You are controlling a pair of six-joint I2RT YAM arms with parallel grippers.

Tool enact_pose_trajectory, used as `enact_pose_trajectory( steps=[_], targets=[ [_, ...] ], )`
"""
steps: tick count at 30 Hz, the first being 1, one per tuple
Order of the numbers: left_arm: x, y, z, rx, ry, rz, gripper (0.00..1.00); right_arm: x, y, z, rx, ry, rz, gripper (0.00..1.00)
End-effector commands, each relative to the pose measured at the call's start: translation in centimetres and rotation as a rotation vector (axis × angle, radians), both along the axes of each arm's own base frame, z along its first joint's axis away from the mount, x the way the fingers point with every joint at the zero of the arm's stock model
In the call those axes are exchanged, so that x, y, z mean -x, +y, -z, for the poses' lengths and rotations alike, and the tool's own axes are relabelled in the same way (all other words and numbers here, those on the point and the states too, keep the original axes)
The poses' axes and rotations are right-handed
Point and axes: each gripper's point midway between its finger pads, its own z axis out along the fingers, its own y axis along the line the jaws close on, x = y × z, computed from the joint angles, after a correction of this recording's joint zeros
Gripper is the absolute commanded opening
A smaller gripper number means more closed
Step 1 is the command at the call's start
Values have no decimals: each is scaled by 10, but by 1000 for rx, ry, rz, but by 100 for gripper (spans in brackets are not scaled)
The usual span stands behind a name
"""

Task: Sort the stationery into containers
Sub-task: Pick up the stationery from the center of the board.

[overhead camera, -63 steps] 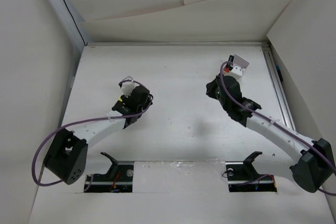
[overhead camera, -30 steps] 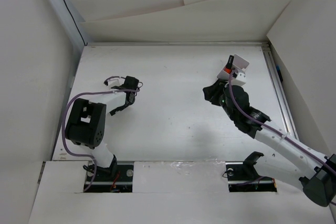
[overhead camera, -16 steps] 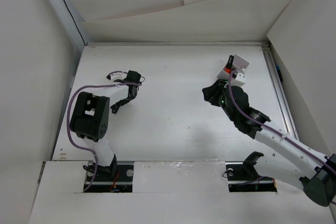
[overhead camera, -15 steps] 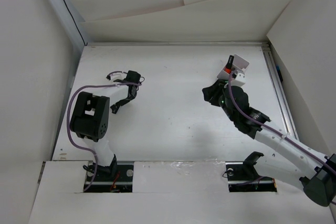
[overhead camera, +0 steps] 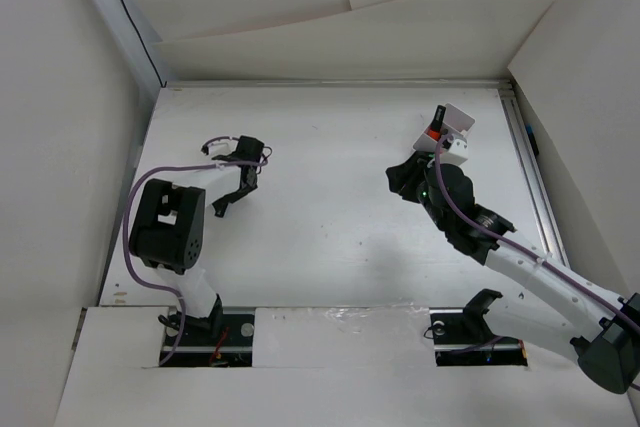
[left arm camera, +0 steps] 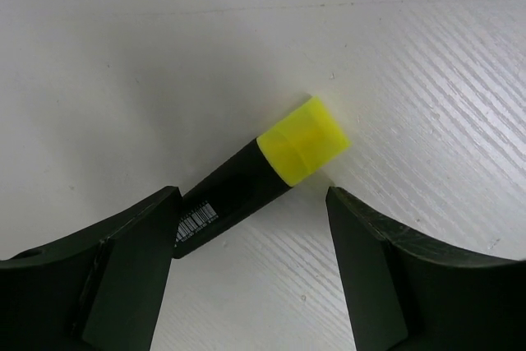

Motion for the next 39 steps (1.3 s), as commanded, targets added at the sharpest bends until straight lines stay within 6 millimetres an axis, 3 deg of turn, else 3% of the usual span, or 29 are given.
enact_pose_trajectory(
  steps=[1,9,15,16,20,26,27,30,33,35,39],
  targets=[
    [11,-6,-1,53,14,26,67,-4,-2,-18,-33,-57,15,50],
    [16,-16,0,124,-21,50,56,-4,-2,-18,-33,-57,15,50],
    [21,-18,3,147,-23,59,54,-5,-1,-15,-27,-50,15,50],
    [18,-19,3,154,-37,51,47,-5,-1,-15,-27,-50,15,50],
    [21,-24,1,165,-42,66,36,-6,0,-12,-22,-43,15,50],
    [16,-34,-21,188,-99,89,13,-7,-3,-12,-21,-43,24,54],
    [13,-40,-31,221,-135,103,8,-8,-2,-9,-16,-36,24,57],
    [4,-51,-49,274,-205,163,4,-8,-1,-9,-9,-36,12,64],
    [3,-69,-70,356,-270,271,3,-9,3,-2,-12,-9,-23,73],
    [-1,-81,-88,403,-350,345,3,-12,9,-7,-20,-24,-74,79],
    [11,-122,-91,523,-415,522,3,-15,27,8,-27,30,-180,84]
  ],
)
